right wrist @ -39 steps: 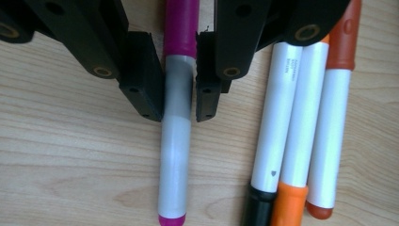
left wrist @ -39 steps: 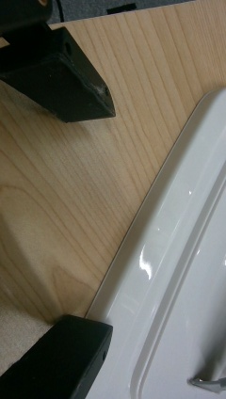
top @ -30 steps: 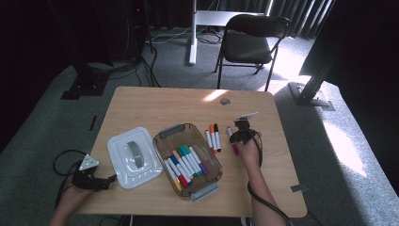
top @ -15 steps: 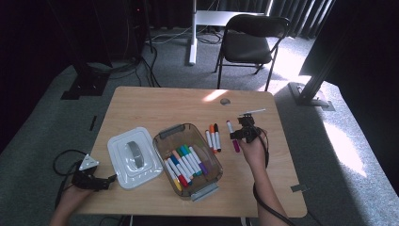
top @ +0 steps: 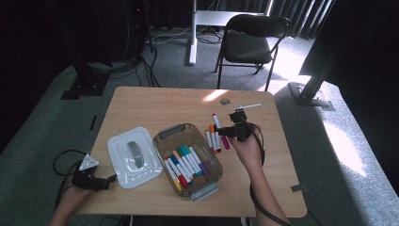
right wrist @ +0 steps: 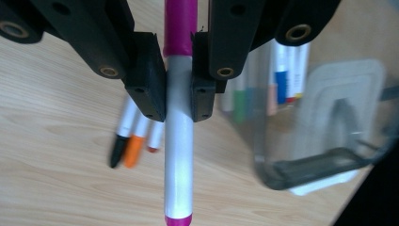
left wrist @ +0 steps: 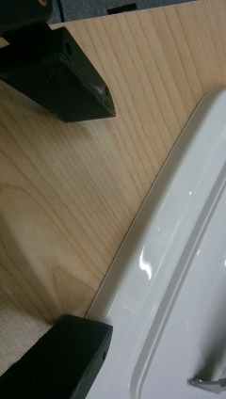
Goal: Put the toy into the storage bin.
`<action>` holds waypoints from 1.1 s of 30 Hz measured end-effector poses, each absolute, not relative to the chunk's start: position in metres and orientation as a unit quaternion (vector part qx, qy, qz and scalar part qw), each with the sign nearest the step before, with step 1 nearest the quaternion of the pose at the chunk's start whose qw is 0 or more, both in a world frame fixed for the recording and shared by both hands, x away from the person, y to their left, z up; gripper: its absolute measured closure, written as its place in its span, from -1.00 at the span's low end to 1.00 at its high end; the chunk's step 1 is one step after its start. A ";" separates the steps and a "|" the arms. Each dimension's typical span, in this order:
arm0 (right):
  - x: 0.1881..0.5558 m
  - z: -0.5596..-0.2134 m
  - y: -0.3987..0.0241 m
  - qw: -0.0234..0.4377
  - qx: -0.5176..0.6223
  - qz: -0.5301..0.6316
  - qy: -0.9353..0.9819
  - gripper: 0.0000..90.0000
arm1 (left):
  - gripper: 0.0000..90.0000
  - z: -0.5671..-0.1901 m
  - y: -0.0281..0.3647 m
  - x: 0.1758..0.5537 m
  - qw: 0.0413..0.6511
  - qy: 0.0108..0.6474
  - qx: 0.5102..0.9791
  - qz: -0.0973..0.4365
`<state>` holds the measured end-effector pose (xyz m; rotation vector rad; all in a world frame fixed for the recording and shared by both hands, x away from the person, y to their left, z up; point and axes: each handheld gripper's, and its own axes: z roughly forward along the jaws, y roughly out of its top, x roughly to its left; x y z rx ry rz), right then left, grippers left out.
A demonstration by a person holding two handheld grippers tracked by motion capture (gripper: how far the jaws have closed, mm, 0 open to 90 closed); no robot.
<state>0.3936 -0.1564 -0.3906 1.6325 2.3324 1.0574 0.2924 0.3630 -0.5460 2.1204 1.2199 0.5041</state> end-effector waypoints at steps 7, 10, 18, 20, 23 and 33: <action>0.381 -0.373 -0.136 0.048 0.504 0.366 0.781 0.70 | -0.96 -0.546 0.363 0.292 0.317 0.464 0.805 0.192; 0.378 -0.370 -0.130 0.044 0.495 0.371 0.784 0.70 | -0.96 -0.546 0.363 0.292 0.317 0.464 0.805 0.192; 0.372 -0.376 -0.100 0.020 0.468 0.366 0.804 0.70 | -0.96 -0.546 0.363 0.292 0.317 0.464 0.805 0.192; 0.372 -0.381 -0.093 0.016 0.462 0.359 0.811 0.70 | -0.96 -0.546 0.363 0.292 0.317 0.464 0.805 0.192; 0.372 -0.388 -0.083 0.010 0.456 0.350 0.818 0.70 | -0.96 -0.546 0.363 0.292 0.317 0.464 0.805 0.192; 0.373 -0.411 -0.053 -0.003 0.441 0.308 0.843 0.70 | -0.96 -0.546 0.363 0.292 0.317 0.464 0.805 0.192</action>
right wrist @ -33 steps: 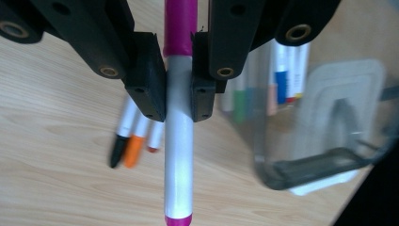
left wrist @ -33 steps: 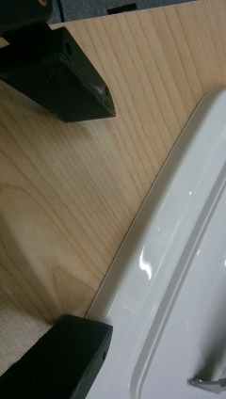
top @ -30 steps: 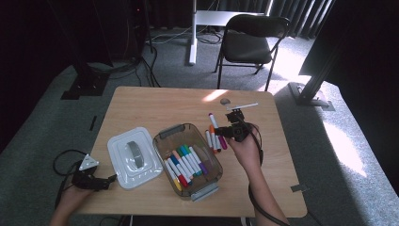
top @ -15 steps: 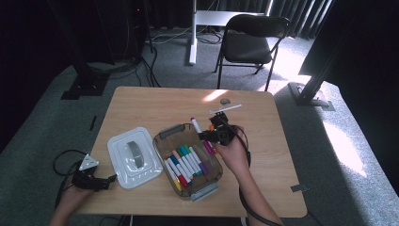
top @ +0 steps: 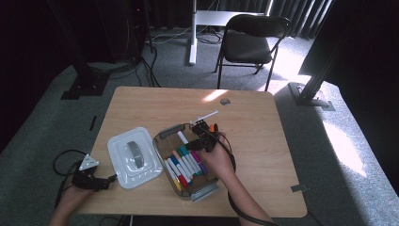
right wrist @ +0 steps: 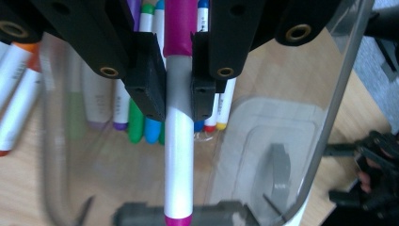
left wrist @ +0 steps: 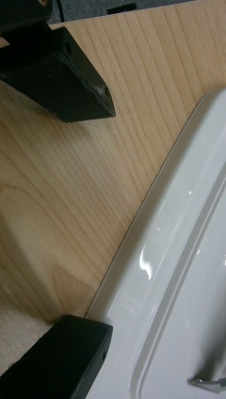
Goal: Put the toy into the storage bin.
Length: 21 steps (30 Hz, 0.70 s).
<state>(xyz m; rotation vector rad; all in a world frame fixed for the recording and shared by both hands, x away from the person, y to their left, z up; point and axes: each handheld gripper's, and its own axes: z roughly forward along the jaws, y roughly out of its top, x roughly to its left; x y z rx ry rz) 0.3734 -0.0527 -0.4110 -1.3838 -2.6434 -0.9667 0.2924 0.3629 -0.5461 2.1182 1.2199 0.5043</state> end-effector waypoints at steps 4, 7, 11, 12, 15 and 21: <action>0.373 -0.419 -0.042 0.005 -0.435 -0.293 -0.851 0.70 | -0.96 -0.546 0.363 0.292 0.317 0.463 0.805 0.192; 0.371 -0.423 -0.034 0.006 -0.429 -0.282 -0.858 0.70 | -0.96 -0.546 0.363 0.292 0.318 0.464 0.805 0.192; 0.371 -0.431 -0.023 0.009 -0.424 -0.265 -0.866 0.70 | -0.96 -0.546 0.363 0.292 0.317 0.463 0.805 0.192; 0.371 -0.433 -0.021 0.011 -0.423 -0.261 -0.868 0.70 | -0.96 -0.546 0.363 0.292 0.317 0.463 0.805 0.192; 0.373 -0.440 -0.014 0.018 -0.419 -0.248 -0.873 0.70 | -0.96 -0.546 0.363 0.292 0.317 0.463 0.805 0.192; 0.376 -0.450 -0.006 0.035 -0.409 -0.220 -0.885 0.70 | -0.96 -0.546 0.363 0.292 0.316 0.463 0.806 0.192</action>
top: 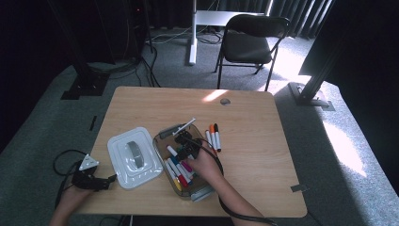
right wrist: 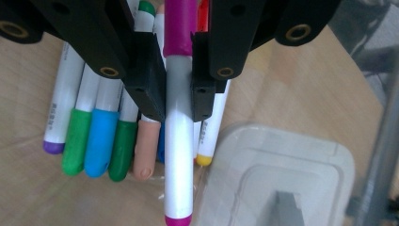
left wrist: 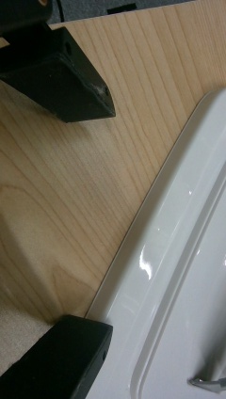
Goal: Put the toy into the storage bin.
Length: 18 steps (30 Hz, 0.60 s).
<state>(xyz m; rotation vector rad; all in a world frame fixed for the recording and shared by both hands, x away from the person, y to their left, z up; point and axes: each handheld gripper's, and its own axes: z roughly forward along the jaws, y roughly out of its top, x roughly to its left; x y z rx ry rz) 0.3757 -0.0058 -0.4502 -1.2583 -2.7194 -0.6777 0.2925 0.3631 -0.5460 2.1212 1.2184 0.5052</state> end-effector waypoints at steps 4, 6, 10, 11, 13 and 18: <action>0.378 -0.450 -0.002 0.038 -0.409 -0.209 -0.887 0.70 | -0.96 -0.546 0.363 0.292 0.317 0.463 0.805 0.191; 0.378 -0.452 0.001 0.039 -0.407 -0.200 -0.890 0.70 | -0.96 -0.546 0.363 0.292 0.317 0.464 0.805 0.191; 0.379 -0.456 0.003 0.038 -0.402 -0.187 -0.896 0.69 | -0.96 -0.546 0.363 0.292 0.317 0.464 0.805 0.191; 0.379 -0.456 0.003 0.041 -0.402 -0.187 -0.895 0.69 | -0.96 -0.546 0.363 0.292 0.317 0.464 0.805 0.191; 0.379 -0.457 0.005 0.052 -0.399 -0.183 -0.897 0.69 | -0.96 -0.546 0.363 0.292 0.317 0.464 0.805 0.191; 0.376 -0.462 0.007 0.055 -0.394 -0.171 -0.902 0.57 | -0.96 -0.546 0.363 0.292 0.317 0.464 0.805 0.191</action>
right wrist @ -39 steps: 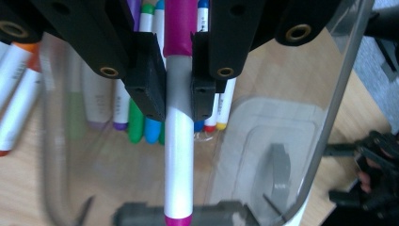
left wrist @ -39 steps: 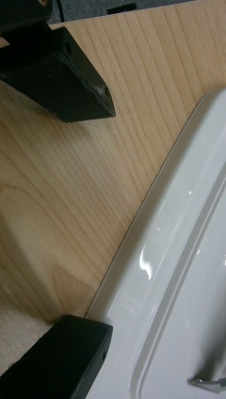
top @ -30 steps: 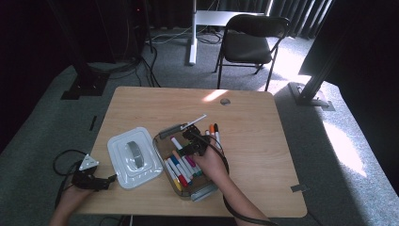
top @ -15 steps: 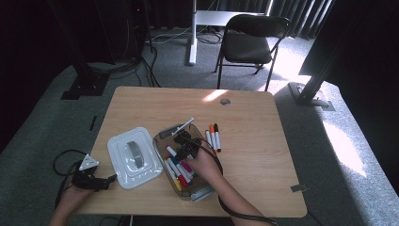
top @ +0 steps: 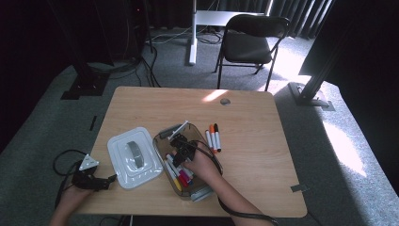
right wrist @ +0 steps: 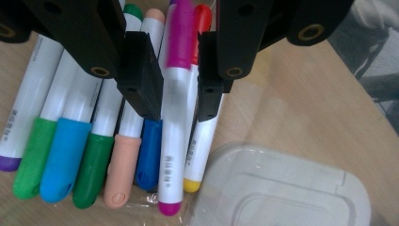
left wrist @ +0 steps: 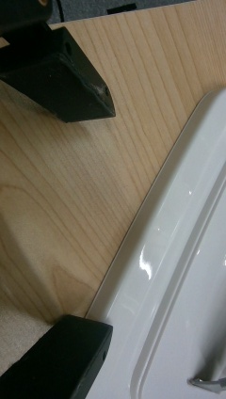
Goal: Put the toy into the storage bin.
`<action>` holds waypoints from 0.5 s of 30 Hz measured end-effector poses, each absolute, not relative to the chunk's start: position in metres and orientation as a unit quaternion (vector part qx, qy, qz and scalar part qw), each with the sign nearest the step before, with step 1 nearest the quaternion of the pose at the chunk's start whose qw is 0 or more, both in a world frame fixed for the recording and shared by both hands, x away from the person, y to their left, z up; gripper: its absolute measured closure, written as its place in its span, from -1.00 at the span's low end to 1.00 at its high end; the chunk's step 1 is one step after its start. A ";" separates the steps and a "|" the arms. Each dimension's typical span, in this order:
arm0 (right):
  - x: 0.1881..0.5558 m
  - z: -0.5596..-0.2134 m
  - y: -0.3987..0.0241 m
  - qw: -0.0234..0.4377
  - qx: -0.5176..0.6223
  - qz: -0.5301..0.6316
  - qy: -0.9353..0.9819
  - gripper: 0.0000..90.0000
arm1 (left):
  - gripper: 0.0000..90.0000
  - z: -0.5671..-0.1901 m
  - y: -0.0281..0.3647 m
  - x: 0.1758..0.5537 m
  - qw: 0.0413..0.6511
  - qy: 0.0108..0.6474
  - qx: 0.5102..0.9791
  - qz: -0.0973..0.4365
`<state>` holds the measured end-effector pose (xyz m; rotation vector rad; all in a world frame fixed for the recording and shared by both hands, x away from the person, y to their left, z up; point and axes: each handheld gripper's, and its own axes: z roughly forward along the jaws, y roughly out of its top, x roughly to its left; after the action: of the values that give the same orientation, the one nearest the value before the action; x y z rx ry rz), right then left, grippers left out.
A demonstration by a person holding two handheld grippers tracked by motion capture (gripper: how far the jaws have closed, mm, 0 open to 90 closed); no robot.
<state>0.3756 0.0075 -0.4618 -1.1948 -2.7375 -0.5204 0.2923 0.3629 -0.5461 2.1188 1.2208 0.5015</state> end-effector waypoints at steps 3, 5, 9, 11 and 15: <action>0.375 -0.460 0.003 0.052 -0.397 -0.181 -0.898 0.51 | -0.96 -0.546 0.363 0.292 0.317 0.464 0.805 0.191; 0.375 -0.456 -0.001 0.052 -0.399 -0.196 -0.894 0.46 | -0.96 -0.546 0.363 0.292 0.317 0.464 0.805 0.191; 0.370 -0.446 -0.010 0.048 -0.395 -0.224 -0.889 0.38 | -0.96 -0.546 0.363 0.292 0.318 0.464 0.805 0.191; 0.368 -0.439 -0.015 0.046 -0.395 -0.239 -0.886 0.34 | -0.96 -0.546 0.363 0.292 0.317 0.464 0.805 0.191; 0.366 -0.425 -0.026 0.044 -0.399 -0.270 -0.875 0.22 | -0.96 -0.546 0.363 0.292 0.318 0.464 0.805 0.191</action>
<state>0.3660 -0.0262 -0.4255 -1.2197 -2.6751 -0.8254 0.2924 0.3628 -0.5461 2.1172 1.2206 0.5039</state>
